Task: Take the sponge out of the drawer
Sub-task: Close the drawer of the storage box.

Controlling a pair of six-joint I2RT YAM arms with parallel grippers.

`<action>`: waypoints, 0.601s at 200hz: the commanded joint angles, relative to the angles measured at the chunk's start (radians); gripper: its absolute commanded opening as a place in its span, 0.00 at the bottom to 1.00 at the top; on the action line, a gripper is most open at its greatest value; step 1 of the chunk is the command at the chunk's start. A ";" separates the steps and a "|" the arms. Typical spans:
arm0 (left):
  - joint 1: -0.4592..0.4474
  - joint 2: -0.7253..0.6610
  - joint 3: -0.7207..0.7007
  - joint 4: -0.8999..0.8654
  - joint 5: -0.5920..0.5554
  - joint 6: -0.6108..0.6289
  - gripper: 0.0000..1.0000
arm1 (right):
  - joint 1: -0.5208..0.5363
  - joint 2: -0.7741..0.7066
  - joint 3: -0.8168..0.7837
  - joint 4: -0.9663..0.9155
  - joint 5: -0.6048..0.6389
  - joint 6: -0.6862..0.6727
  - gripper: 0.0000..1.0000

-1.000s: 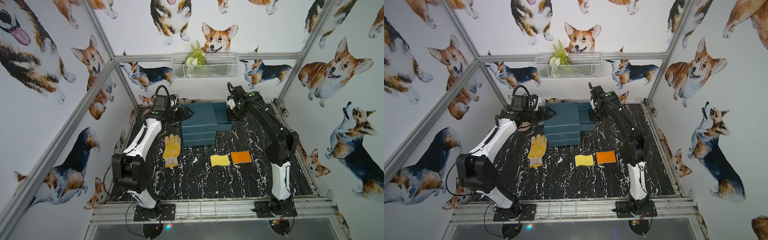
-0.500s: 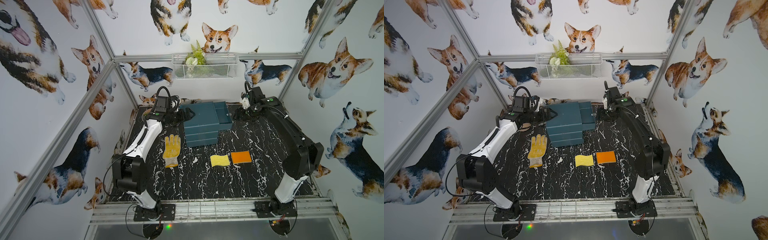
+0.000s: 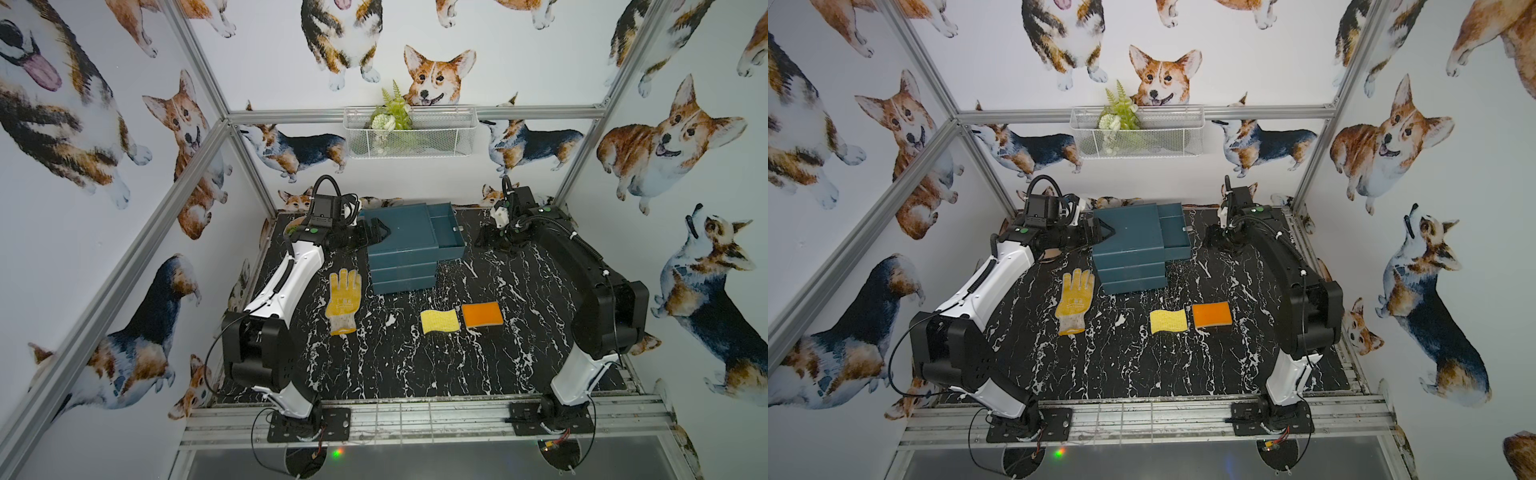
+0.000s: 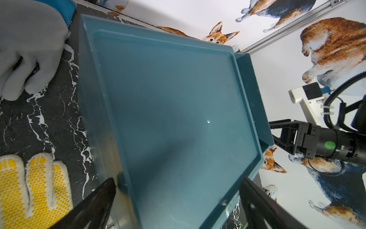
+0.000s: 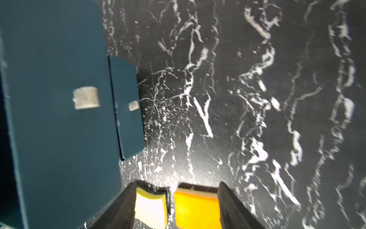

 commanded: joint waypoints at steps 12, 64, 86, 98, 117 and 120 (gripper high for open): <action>-0.018 0.007 0.003 -0.001 0.027 -0.005 0.99 | 0.055 0.055 0.046 0.073 -0.083 0.025 0.64; -0.031 0.006 0.003 -0.002 0.031 -0.006 0.99 | 0.157 0.071 0.043 0.125 -0.096 0.034 0.64; -0.032 0.007 0.001 -0.001 0.037 -0.008 0.99 | 0.173 0.062 0.019 0.168 -0.129 0.057 0.64; -0.030 0.008 0.004 -0.001 0.038 -0.007 0.99 | 0.182 0.063 0.013 0.179 -0.127 0.061 0.64; -0.031 0.001 0.021 -0.026 0.012 0.016 0.99 | 0.185 0.059 0.013 0.166 -0.103 0.065 0.64; -0.031 -0.001 0.025 -0.035 0.005 0.022 0.99 | 0.186 0.058 0.011 0.165 -0.099 0.066 0.64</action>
